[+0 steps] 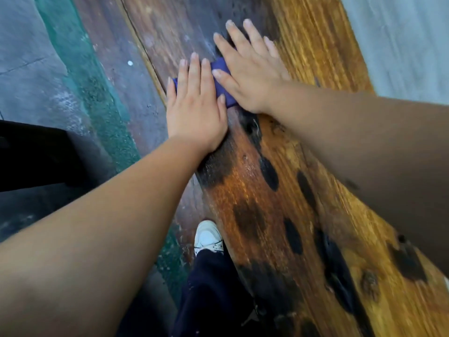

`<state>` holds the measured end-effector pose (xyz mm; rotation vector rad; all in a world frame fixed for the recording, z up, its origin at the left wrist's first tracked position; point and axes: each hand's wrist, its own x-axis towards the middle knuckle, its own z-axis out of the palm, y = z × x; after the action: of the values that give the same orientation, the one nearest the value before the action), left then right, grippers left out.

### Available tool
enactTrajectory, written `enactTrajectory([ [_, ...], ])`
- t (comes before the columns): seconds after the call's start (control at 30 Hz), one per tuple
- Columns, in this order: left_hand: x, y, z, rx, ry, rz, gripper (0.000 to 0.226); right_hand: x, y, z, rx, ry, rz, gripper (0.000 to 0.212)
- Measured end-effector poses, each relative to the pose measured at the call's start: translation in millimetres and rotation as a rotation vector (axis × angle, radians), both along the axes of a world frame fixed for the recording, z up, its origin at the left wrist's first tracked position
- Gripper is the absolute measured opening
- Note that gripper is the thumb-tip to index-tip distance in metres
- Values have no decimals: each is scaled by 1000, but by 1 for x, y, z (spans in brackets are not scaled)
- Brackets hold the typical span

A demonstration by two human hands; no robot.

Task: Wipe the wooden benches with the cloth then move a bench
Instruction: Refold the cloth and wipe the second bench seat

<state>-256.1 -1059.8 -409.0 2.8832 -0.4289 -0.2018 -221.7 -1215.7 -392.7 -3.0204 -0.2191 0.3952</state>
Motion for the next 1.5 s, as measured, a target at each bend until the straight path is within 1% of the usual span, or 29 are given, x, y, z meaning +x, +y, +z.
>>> enactTrajectory([
  [0.07,0,-3,1,-12,7,15,68,6,-4,2,-1,-4,51,67],
  [0.17,-5,-5,4,-32,33,37,67,-2,-4,0,25,-49,34,63],
  [0.27,-11,-4,8,-49,59,33,68,-17,2,-3,59,-80,-79,61],
  [0.37,-34,-8,14,-77,70,5,67,-54,6,-5,56,-111,-221,59],
  [0.47,-81,-14,21,-102,73,-32,65,-115,5,-4,85,-116,-289,56],
  [0.57,-148,-22,27,-123,115,-100,66,-188,-5,1,87,-99,-317,54],
  [0.77,-296,-38,45,-78,339,-262,77,-354,-25,13,52,33,-423,51],
  [0.83,-328,-41,50,-50,395,-315,78,-397,-23,19,30,90,-489,53],
  [0.9,-343,-43,54,-36,413,-332,74,-424,-17,25,39,116,-561,53],
  [1.03,-337,-45,50,-38,342,-295,61,-428,-6,29,132,60,-691,54],
  [1.13,-314,-55,42,15,331,-260,61,-410,-8,26,154,85,-762,60],
  [1.23,-294,-64,33,69,305,-306,63,-396,-17,16,87,92,-720,62],
  [1.33,-277,-66,20,63,233,-345,65,-379,-27,6,60,46,-659,61],
  [1.4,-257,-72,14,48,200,-326,65,-355,-36,3,43,25,-644,62],
  [1.5,-205,-94,7,17,146,-235,65,-293,-57,2,36,8,-623,62],
])
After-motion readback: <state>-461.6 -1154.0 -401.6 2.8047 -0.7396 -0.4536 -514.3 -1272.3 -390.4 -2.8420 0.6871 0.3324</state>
